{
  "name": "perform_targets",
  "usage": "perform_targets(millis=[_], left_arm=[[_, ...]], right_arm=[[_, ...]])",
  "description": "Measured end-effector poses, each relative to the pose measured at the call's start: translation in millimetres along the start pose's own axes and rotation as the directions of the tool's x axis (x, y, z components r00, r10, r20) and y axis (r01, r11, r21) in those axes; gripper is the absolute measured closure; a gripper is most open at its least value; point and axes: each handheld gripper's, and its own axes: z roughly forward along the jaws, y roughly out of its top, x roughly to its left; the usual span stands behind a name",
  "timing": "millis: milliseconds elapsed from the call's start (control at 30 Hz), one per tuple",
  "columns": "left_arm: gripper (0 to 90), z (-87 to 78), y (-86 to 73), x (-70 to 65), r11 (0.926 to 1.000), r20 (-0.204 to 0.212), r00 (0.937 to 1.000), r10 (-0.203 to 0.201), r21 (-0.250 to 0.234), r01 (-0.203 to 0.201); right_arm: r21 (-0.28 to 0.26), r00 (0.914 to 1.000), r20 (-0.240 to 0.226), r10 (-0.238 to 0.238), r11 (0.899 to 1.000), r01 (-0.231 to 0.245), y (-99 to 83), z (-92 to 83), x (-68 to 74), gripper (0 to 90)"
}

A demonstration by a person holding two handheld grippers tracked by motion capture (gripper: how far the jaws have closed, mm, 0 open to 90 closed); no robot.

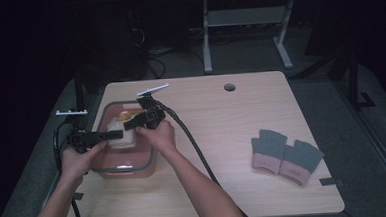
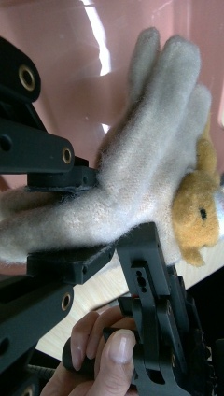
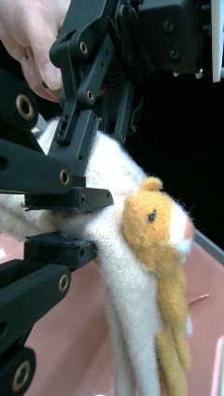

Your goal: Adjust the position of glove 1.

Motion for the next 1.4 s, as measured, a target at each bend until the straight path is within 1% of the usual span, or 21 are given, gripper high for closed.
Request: perform_targets(millis=[167,233,433,533,567,600,733,767,800,833,867,1000,1033,1067,1133,1167,1233,1300,1333,1367,1400], left_arm=[[66.4,4.3,-3.2,2.9,0.9997,-0.017,0.9998,-0.010,0.024,0.010],[66.4,8.1,-7.8,8.3,0.9987,-0.017,0.9995,-0.026,0.043,0.027],[66.4,15.0,-11.4,13.5,0.9938,-0.052,0.9974,-0.051,0.096,0.055],[66.4,20.0,-12.3,16.1,0.9892,-0.080,0.9949,-0.061,0.128,0.071],[66.4,20.0,-12.3,16.1,0.9892,-0.080,0.9949,-0.061,0.128,0.071],[66.4,22.3,-12.8,16.1,0.9875,-0.089,0.9937,-0.069,0.135,0.081],[66.4,27.0,-13.6,15.1,0.9860,-0.113,0.9917,-0.062,0.147,0.078],[66.5,27.0,-13.6,15.1,0.9860,-0.113,0.9917,-0.062,0.147,0.078],[66.5,29.2,-14.0,14.1,0.9848,-0.123,0.9902,-0.065,0.152,0.083],[66.4,29.2,-14.0,14.1,0.9848,-0.123,0.9902,-0.065,0.152,0.083],[66.4,30.7,-14.5,13.8,0.9852,-0.131,0.9891,-0.067,0.148,0.087],[66.4,32.0,-15.1,13.1,0.9846,-0.146,0.9874,-0.062,0.153,0.085],[66.4,32.2,-15.3,12.8,0.9844,-0.152,0.9863,-0.066,0.152,0.089],[66.4,32.6,-15.5,12.7,0.9847,-0.160,0.9852,-0.062,0.152,0.087],[66.2,33.3,-15.6,13.2,0.9834,-0.160,0.9854,-0.057,0.162,0.083],[66.2,33.2,-15.5,14.0,0.9815,-0.166,0.9848,-0.049,0.175,0.078],[65.9,33.4,-15.5,14.1,0.9808,-0.171,0.9840,-0.051,0.177,0.082],[65.5,33.4,-15.6,14.0,0.9812,-0.179,0.9826,-0.049,0.175,0.081],[65.1,34.4,-16.2,13.6,0.9801,-0.194,0.9798,-0.049,0.180,0.084],[64.3,34.4,-16.2,13.6,0.9801,-0.194,0.9798,-0.049,0.180,0.084],[62.6,36.7,-17.2,14.1,0.9734,-0.214,0.9760,-0.039,0.212,0.085]], right_arm=[[0.009,0.9999,0.002,0.014,1.000,-0.014,-4.0,5.3,-4.5,78.8],[0.027,0.9997,0.008,0.025,0.999,-0.025,-7.8,10.2,-8.0,78.8],[0.064,0.9988,0.028,0.041,0.997,-0.043,-14.3,21.9,-14.6,78.6],[0.082,0.9980,0.050,0.040,0.996,-0.044,-15.7,25.6,-14.8,78.1],[0.092,0.9973,0.063,0.037,0.995,-0.043,-15.7,26.3,-14.3,77.9],[0.100,0.9969,0.073,0.029,0.994,-0.036,-15.7,26.7,-14.0,77.6],[0.113,0.9948,0.101,0.019,0.993,-0.030,-15.7,27.4,-13.6,76.3],[0.113,0.9948,0.101,0.019,0.993,-0.030,-15.7,27.4,-13.6,76.3],[0.126,0.9927,0.120,0.010,0.992,-0.025,-16.0,27.5,-13.2,75.6],[0.126,0.9927,0.120,0.010,0.992,-0.025,-16.0,27.5,-13.2,75.6],[0.132,0.9907,0.136,-0.001,0.991,-0.017,-16.0,26.9,-12.4,75.3],[0.135,0.9878,0.155,-0.014,0.991,-0.007,-15.6,25.7,-10.9,75.3],[0.137,0.9848,0.173,-0.020,0.991,-0.004,-14.9,23.7,-10.2,74.8],[0.136,0.9844,0.175,-0.020,0.991,-0.004,-14.8,23.1,-10.3,74.8],[0.137,0.9831,0.182,-0.019,0.991,-0.006,-14.6,20.6,-10.5,74.8],[0.134,0.9828,0.184,-0.017,0.991,-0.008,-14.8,19.3,-10.6,74.7],[0.132,0.9841,0.177,-0.018,0.991,-0.006,-15.3,16.7,-10.3,74.7],[0.130,0.9833,0.181,-0.017,0.991,-0.007,-15.4,15.7,-9.6,74.7],[0.128,0.9822,0.187,-0.021,0.992,-0.003,-15.3,13.0,-9.4,74.7],[0.126,0.9829,0.183,-0.020,0.992,-0.003,-15.2,12.0,-9.8,74.6],[0.121,0.9823,0.186,-0.020,0.993,-0.003,-15.3,11.0,-10.3,74.4]])
